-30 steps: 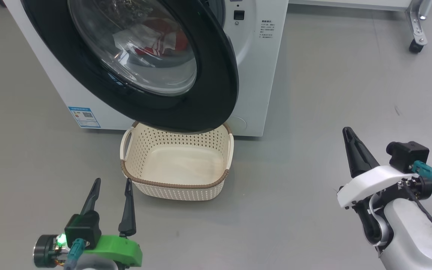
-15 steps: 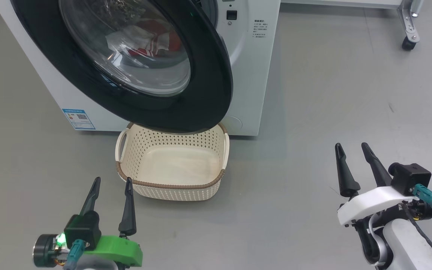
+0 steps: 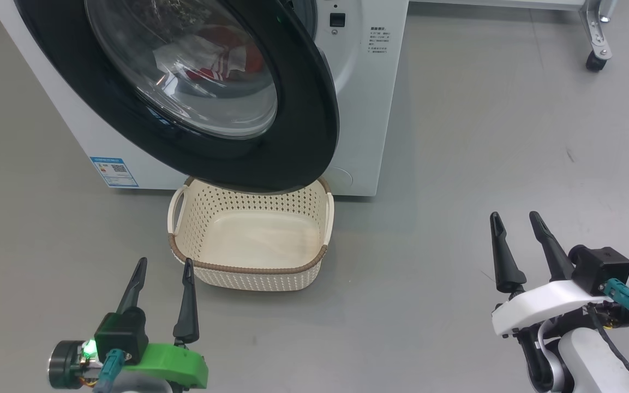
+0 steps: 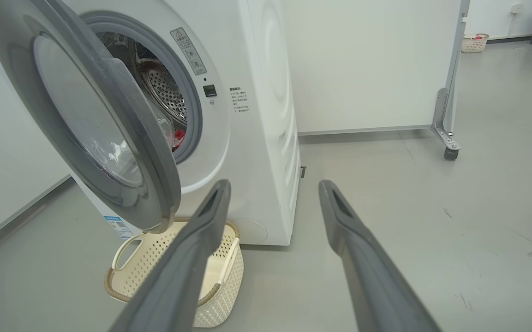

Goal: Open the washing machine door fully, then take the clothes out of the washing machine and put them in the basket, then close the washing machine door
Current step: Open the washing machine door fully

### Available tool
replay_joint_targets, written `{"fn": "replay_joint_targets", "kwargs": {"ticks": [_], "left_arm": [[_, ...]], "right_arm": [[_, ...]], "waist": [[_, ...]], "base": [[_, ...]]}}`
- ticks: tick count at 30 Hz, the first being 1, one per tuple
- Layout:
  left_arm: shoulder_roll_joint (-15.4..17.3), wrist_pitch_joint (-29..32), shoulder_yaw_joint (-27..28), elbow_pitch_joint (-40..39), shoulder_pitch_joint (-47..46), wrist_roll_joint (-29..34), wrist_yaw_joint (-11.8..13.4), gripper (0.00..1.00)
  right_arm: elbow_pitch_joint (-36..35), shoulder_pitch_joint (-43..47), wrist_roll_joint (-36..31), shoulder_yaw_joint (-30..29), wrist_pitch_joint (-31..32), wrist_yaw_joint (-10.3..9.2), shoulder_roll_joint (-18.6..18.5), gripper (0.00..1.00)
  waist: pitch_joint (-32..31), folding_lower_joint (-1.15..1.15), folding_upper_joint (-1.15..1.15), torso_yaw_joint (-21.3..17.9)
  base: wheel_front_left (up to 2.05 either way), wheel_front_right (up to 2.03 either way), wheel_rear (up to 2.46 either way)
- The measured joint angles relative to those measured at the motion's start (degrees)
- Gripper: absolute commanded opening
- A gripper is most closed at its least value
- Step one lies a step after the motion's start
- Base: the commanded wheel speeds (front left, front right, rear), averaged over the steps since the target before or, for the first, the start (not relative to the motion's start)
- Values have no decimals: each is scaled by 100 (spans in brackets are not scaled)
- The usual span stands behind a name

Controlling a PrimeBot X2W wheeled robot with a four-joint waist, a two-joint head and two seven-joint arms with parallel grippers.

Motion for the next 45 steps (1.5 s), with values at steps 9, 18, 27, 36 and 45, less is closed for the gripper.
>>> {"fn": "replay_joint_targets", "kwargs": {"ticks": [9, 18, 27, 36, 45], "left_arm": [[0, 0, -20, 0, 6, 5, 0, 100], [0, 0, -25, 1, 10, 5, 0, 100], [0, 0, -35, 1, 11, 5, 0, 100], [0, 0, -68, -2, 10, 5, 0, 100], [1, 0, -189, -30, -5, 5, 0, 100]], "right_arm": [[-163, 94, -51, -1, -16, -47, -8, 100], [-267, 208, -52, -11, -16, -89, -11, 100], [-387, 263, -51, -40, -16, -132, -27, 100], [-498, 314, 90, -186, -14, -133, -15, 100], [-646, 286, 726, -561, 89, -107, 129, 100]], "waist": [[6, 0, 0, 25], [9, 0, 0, 40], [39, 0, 0, 51], [95, 0, 0, 85], [280, 0, 0, 170]], "base": [[0, 0, 0], [0, 0, 0], [0, 0, 0], [0, 0, 0], [0, 0, 0]]}}
